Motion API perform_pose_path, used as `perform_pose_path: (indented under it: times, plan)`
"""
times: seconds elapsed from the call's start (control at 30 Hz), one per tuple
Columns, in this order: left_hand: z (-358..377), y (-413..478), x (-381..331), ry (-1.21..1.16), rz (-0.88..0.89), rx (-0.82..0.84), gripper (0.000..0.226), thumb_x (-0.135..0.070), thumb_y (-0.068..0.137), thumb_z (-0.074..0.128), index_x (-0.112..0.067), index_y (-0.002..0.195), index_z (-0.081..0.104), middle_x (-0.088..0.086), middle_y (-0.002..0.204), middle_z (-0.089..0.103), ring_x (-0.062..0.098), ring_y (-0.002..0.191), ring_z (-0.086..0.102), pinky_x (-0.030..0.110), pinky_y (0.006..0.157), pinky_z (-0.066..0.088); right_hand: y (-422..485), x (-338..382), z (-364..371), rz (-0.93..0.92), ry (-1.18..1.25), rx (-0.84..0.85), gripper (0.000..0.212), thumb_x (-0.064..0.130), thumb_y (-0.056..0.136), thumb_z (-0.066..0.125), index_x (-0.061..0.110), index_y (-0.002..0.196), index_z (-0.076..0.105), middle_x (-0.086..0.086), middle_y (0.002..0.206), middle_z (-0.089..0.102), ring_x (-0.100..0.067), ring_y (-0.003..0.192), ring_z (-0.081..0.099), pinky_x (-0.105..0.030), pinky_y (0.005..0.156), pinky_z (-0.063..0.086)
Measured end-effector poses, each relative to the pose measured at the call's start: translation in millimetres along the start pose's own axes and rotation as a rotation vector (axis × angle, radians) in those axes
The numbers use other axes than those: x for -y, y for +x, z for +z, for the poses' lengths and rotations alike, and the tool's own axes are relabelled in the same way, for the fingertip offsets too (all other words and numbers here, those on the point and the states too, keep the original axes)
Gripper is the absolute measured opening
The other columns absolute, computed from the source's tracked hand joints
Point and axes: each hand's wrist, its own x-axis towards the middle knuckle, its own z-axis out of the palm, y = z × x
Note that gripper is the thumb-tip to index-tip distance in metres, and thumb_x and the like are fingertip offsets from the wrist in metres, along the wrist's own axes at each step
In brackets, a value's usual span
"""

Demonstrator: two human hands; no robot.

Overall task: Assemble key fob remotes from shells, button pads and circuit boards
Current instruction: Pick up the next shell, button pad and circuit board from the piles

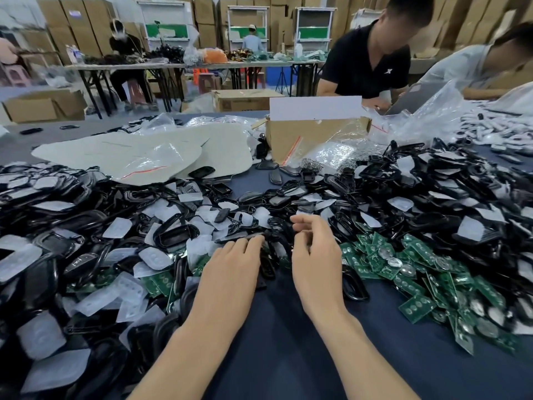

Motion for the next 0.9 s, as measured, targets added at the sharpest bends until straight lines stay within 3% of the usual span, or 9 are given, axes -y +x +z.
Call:
perform_pose_path:
  times: [0.13, 0.23, 0.3, 0.47, 0.53, 0.63, 0.73, 0.8, 0.9]
  plan:
    - [-2.7, -3.4, -1.1, -0.003, 0.004, 0.033, 0.059, 0.002, 0.063, 0.086, -0.009, 0.118, 0.068, 0.003, 0.092, 0.070, 0.025, 0.081, 0.068, 0.037, 0.072, 0.057, 7.0, -4.1, -11.4, -0.017, -0.191, -0.140, 0.030, 0.010, 0.099, 0.046, 0.027, 0.119, 0.060, 0.007, 0.122, 0.056, -0.014, 0.115, 0.047, -0.040, 0.099, 0.042]
    - [-6.6, -5.7, -4.0, -0.065, 0.004, 0.027, 0.048, -0.005, 0.080, 0.071, -0.014, 0.126, 0.063, 0.001, 0.103, 0.068, 0.024, 0.096, 0.065, 0.037, 0.084, 0.054, 11.0, -9.2, -19.1, 0.058, -0.434, -0.136, 0.040, 0.012, 0.101, 0.047, 0.021, 0.139, 0.054, -0.006, 0.151, 0.044, -0.025, 0.141, 0.034, -0.046, 0.116, 0.030]
    - [-9.9, -5.5, -6.3, -0.150, -0.029, -0.001, 0.043, -0.005, 0.085, 0.062, -0.016, 0.126, 0.063, -0.001, 0.105, 0.066, 0.022, 0.100, 0.062, 0.036, 0.087, 0.053, 10.7, -8.5, -18.9, 0.083, -0.501, -0.089, 0.045, 0.015, 0.102, 0.046, 0.019, 0.146, 0.048, -0.011, 0.159, 0.034, -0.029, 0.150, 0.023, -0.049, 0.121, 0.021]
    - [-20.3, -0.9, -8.6, -0.693, -0.269, -0.060, 0.041, -0.001, 0.090, 0.049, -0.034, 0.111, 0.061, -0.018, 0.099, 0.060, 0.002, 0.074, 0.053, 0.015, 0.066, 0.041, 16.9, -2.5, -11.5, -0.041, -0.539, -0.011, 0.043, 0.017, 0.102, 0.046, 0.020, 0.145, 0.049, -0.007, 0.155, 0.042, -0.026, 0.149, 0.026, -0.047, 0.122, 0.021]
    - [-22.8, 1.9, -5.9, -0.947, -0.384, -0.082, 0.040, 0.000, 0.092, 0.048, -0.036, 0.100, 0.063, -0.018, 0.078, 0.060, 0.004, 0.052, 0.042, 0.012, 0.050, 0.034, 28.8, -1.4, -8.5, -0.095, -0.602, 0.047, 0.042, 0.019, 0.103, 0.044, 0.020, 0.145, 0.050, -0.006, 0.152, 0.045, -0.024, 0.146, 0.030, -0.045, 0.121, 0.022]
    - [-27.4, 6.4, 2.5, -1.138, -0.498, -0.158, 0.034, 0.000, 0.094, 0.051, -0.030, 0.087, 0.064, -0.019, 0.066, 0.059, 0.003, 0.045, 0.036, 0.014, 0.042, 0.030, 58.1, 3.4, -5.6, -0.158, -0.650, 0.087, 0.041, 0.018, 0.104, 0.043, 0.019, 0.143, 0.052, -0.005, 0.147, 0.050, -0.023, 0.139, 0.040, -0.042, 0.118, 0.027]
    - [-30.7, 8.1, 9.8, -1.222, -0.551, -0.231, 0.030, 0.000, 0.095, 0.055, -0.027, 0.087, 0.066, -0.017, 0.086, 0.067, 0.005, 0.066, 0.054, 0.009, 0.058, 0.042, 89.1, 6.1, -0.4, -0.127, -0.749, 0.237, 0.044, 0.021, 0.105, 0.041, 0.020, 0.148, 0.045, -0.008, 0.151, 0.046, -0.029, 0.137, 0.042, -0.044, 0.116, 0.031]
    - [-31.1, 9.4, 13.0, -1.312, -0.594, -0.240, 0.022, -0.007, 0.099, 0.058, -0.025, 0.089, 0.067, -0.010, 0.087, 0.071, 0.006, 0.075, 0.063, 0.013, 0.069, 0.049, 103.9, 5.3, 5.8, -0.088, -0.809, 0.375, 0.048, 0.025, 0.105, 0.040, 0.021, 0.153, 0.037, -0.011, 0.154, 0.041, -0.033, 0.139, 0.040, -0.048, 0.115, 0.032]
    - [-30.0, 11.1, 15.2, -1.396, -0.622, -0.225, 0.021, -0.008, 0.100, 0.055, -0.021, 0.090, 0.067, -0.004, 0.081, 0.072, 0.008, 0.073, 0.065, 0.019, 0.072, 0.054, 117.5, 5.8, 18.3, -0.100, -0.864, 0.511, 0.050, 0.033, 0.107, 0.037, 0.025, 0.156, 0.033, -0.011, 0.156, 0.040, -0.034, 0.140, 0.039, -0.049, 0.115, 0.033]
